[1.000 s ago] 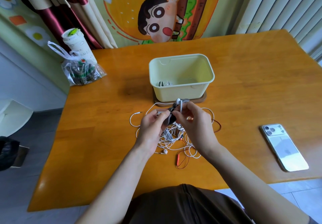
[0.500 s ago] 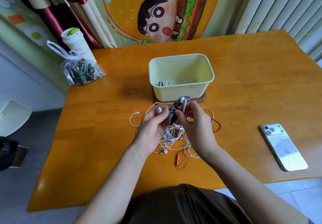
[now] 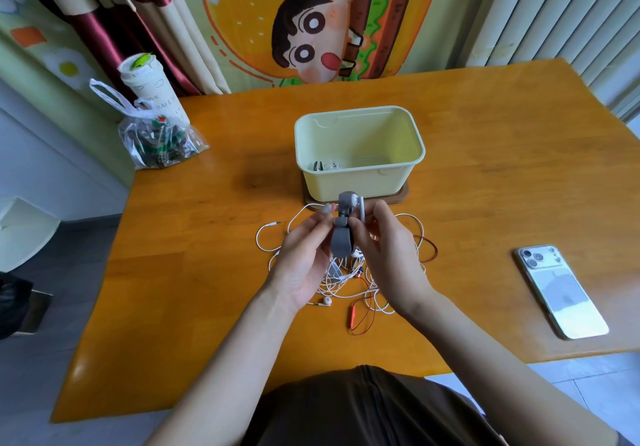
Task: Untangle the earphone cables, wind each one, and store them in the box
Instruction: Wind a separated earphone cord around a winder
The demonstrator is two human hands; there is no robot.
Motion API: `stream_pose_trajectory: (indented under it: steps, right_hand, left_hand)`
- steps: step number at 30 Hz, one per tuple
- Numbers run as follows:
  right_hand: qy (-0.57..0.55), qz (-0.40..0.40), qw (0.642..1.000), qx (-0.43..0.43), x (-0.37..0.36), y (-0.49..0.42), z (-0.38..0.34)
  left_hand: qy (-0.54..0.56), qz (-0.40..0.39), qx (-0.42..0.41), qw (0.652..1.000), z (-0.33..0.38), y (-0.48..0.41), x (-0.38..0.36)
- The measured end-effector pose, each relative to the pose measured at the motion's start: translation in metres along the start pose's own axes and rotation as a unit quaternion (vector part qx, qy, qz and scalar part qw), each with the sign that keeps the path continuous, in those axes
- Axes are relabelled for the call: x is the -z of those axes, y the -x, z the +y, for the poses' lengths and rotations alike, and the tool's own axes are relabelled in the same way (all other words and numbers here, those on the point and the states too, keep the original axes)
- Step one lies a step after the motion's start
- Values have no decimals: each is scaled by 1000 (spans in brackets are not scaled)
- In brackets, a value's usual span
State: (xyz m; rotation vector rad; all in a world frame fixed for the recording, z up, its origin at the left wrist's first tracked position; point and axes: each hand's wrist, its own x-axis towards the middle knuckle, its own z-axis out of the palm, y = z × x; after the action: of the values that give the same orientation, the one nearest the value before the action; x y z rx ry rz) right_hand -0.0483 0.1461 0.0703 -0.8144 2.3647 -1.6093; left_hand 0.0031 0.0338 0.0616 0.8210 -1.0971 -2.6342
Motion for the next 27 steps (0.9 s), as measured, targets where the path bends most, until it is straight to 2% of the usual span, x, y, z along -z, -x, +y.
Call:
stream_pose_trajectory:
  steps: [8,16,20,23,27]
  right_hand:
    - [-5,18,1000,-3,-7,-4,6]
    - [18,13,1000,-21,-6,3,21]
    - [27,8,999,-36,-5,2,24]
    - [41,-8,999,-32,-3,1,23]
    - [80,1,997,5,2,-1,21]
  left_hand:
    - [-9,65,-37,997,-5,-2,-1]
    - [-92,29,68,993,-9,-3,2]
    - [-60,17,78,995,-12,-3,4]
    - [-62,-6,63,996,-10,-3,5]
    - [-115,54,19,992,-8,-5,10]
